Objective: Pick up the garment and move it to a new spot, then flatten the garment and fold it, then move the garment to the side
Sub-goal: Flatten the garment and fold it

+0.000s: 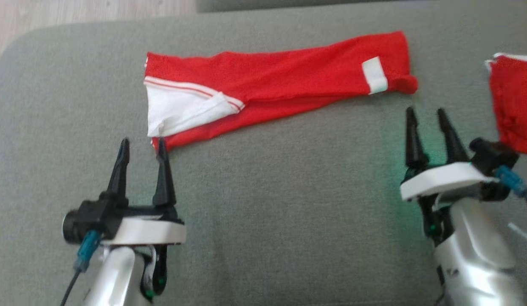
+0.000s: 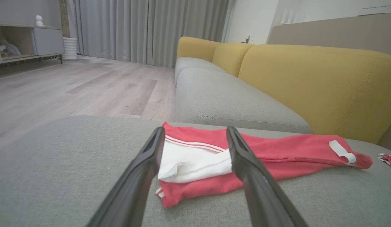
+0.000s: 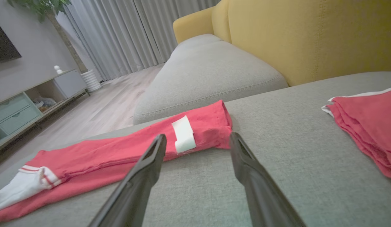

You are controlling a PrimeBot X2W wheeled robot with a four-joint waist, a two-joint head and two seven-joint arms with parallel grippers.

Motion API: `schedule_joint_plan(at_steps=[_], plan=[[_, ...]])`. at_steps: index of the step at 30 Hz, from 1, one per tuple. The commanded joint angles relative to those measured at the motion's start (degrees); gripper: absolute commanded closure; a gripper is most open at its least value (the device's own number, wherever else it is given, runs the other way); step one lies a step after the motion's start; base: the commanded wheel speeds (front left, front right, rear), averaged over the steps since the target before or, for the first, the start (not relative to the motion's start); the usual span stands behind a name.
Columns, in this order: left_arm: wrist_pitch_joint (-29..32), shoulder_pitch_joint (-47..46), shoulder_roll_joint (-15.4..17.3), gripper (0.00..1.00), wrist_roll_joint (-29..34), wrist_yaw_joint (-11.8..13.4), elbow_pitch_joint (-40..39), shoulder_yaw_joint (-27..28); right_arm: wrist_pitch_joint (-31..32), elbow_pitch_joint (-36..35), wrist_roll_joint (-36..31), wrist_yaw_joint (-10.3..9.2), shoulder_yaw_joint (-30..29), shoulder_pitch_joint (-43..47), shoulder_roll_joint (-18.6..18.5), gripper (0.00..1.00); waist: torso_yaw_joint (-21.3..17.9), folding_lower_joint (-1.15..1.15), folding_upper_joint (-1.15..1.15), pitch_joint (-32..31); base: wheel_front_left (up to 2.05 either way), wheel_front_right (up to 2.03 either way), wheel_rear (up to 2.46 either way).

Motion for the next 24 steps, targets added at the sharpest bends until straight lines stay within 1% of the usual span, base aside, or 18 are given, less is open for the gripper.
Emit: schedule_joint_plan(at_steps=[1, 5, 11, 17, 18, 19, 23, 24], plan=[[-0.29, -3.29, 0.00, 0.00, 0.80, -0.46, -1.51, 2.13, -0.62, -0.86, -0.89, -0.05, -0.11, -3.81, 0.59, 0.00, 1.53, 0.00, 0.00, 2.41, 0.00, 0.00, 0.00], [-0.29, -5.39, -1.31, 0.00, 2.29, -2.29, -0.71, 2.14, 0.39, 5.55, -2.35, -0.05, -5.87, -10.66, 0.61, 0.00, 3.48, 0.00, 0.00, 6.03, 0.00, 0.00, 0.00], [-0.29, -8.34, -2.74, 0.00, 3.77, -4.78, -0.47, 0.95, 3.20, 16.39, -8.25, -0.05, -17.24, -21.35, -0.06, 0.00, 7.23, 0.00, 0.00, 10.07, 0.00, 0.00, 0.00], [-0.29, -9.65, -3.21, 0.00, 3.98, -5.45, 0.14, 0.58, 4.60, 25.71, -14.58, -0.05, -26.17, -26.88, -1.30, 0.00, 9.69, 0.00, 0.00, 11.36, 0.00, 0.00, 0.00], [-0.29, -9.71, -3.24, 0.00, 3.98, -5.43, 0.13, 0.59, 4.78, 27.02, -15.65, -0.05, -27.23, -27.32, -1.43, 0.00, 9.85, 0.00, 0.00, 11.43, 0.00, 0.00, 0.00], [-0.29, -9.71, -3.24, 0.00, 3.98, -5.43, 0.13, 0.59, 4.78, 27.02, -15.65, -0.05, -27.23, -27.32, -1.43, 0.00, 9.85, 0.00, 0.00, 11.43, 0.00, 0.00, 0.00], [-0.29, -9.90, -3.29, 0.00, 3.78, -5.28, -0.05, 0.70, 4.72, 31.03, -19.42, -0.05, -28.41, -28.61, -1.13, 0.00, 9.98, 0.00, 0.00, 11.69, 0.00, 0.00, 0.00], [-0.29, -9.95, -3.30, 0.00, 3.69, -5.20, -0.08, 0.71, 4.47, 31.75, -20.08, -0.05, -28.37, -28.88, -1.03, 0.25, 9.90, 0.00, 0.00, 11.72, 0.00, 0.00, 0.00]])
